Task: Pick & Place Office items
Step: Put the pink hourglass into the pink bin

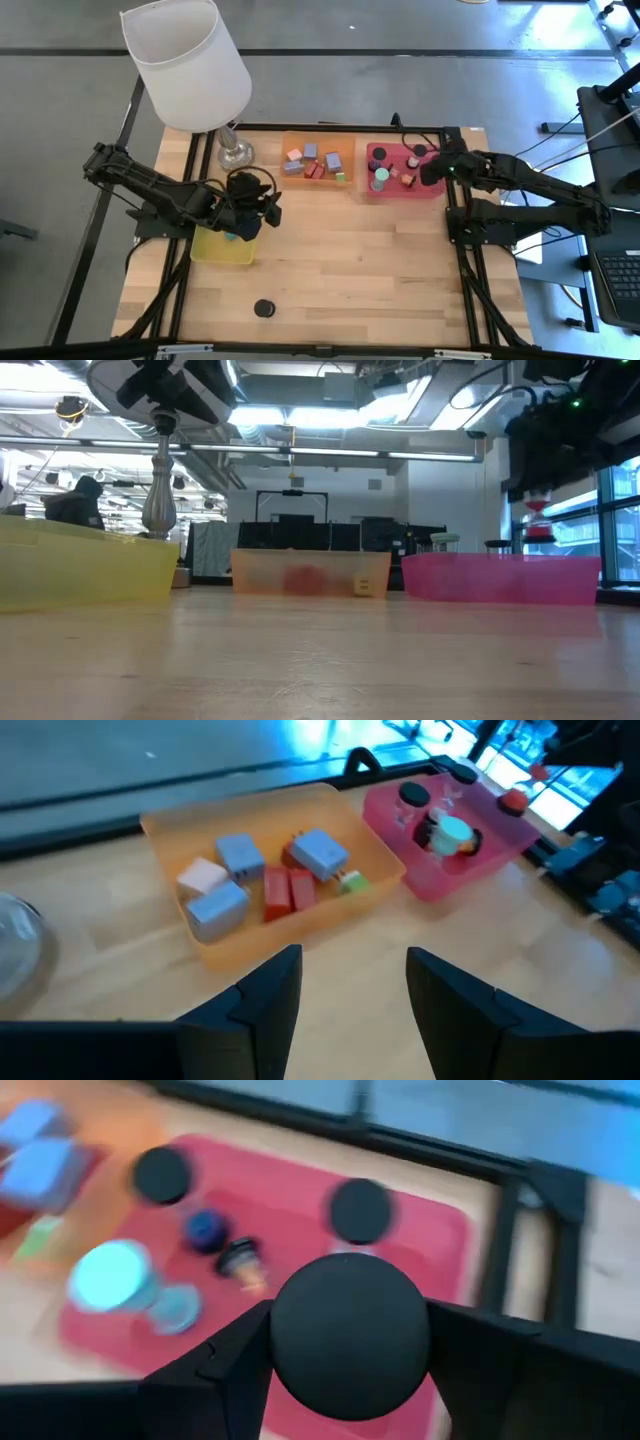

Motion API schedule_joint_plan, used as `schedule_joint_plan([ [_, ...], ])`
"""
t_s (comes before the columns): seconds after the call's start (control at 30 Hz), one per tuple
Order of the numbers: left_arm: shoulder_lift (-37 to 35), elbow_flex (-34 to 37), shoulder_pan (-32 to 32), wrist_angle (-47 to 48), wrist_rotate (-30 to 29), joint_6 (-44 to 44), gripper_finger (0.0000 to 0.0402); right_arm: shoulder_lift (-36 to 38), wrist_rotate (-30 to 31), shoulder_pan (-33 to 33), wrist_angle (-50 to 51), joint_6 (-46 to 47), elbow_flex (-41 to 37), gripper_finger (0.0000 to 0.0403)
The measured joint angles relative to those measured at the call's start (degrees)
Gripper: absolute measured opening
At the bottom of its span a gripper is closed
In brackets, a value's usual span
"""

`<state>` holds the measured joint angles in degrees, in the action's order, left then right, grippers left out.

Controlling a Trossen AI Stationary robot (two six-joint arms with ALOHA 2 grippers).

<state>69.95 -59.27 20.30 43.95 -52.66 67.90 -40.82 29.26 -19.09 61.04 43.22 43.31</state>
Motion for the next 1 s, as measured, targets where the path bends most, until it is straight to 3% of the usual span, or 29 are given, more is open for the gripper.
schedule_joint_plan([
  [0.17,0.00,0.00,-3.42,0.01,0.09,-6.82,0.0178,0.02,6.36,0.00,1.81,11.53,-1.93,0.0230],
  [0.37,0.00,0.00,-7.70,0.01,2.67,-12.74,0.0178,-0.06,6.89,0.00,-7.27,18.88,-11.48,0.0216],
  [0.53,0.00,0.00,-10.99,0.01,5.05,-13.23,0.0178,-0.07,8.83,-0.02,-11.83,23.67,-17.01,0.0230],
  [0.83,0.00,0.00,-16.20,-0.02,7.77,-15.63,0.0178,-2.98,12.55,-0.02,-17.57,18.81,-17.75,0.0219],
  [1.0,0.00,0.00,-18.38,-0.06,10.56,-15.61,0.0178,-7.49,12.84,-0.11,-18.77,17.76,-17.75,0.0236],
])
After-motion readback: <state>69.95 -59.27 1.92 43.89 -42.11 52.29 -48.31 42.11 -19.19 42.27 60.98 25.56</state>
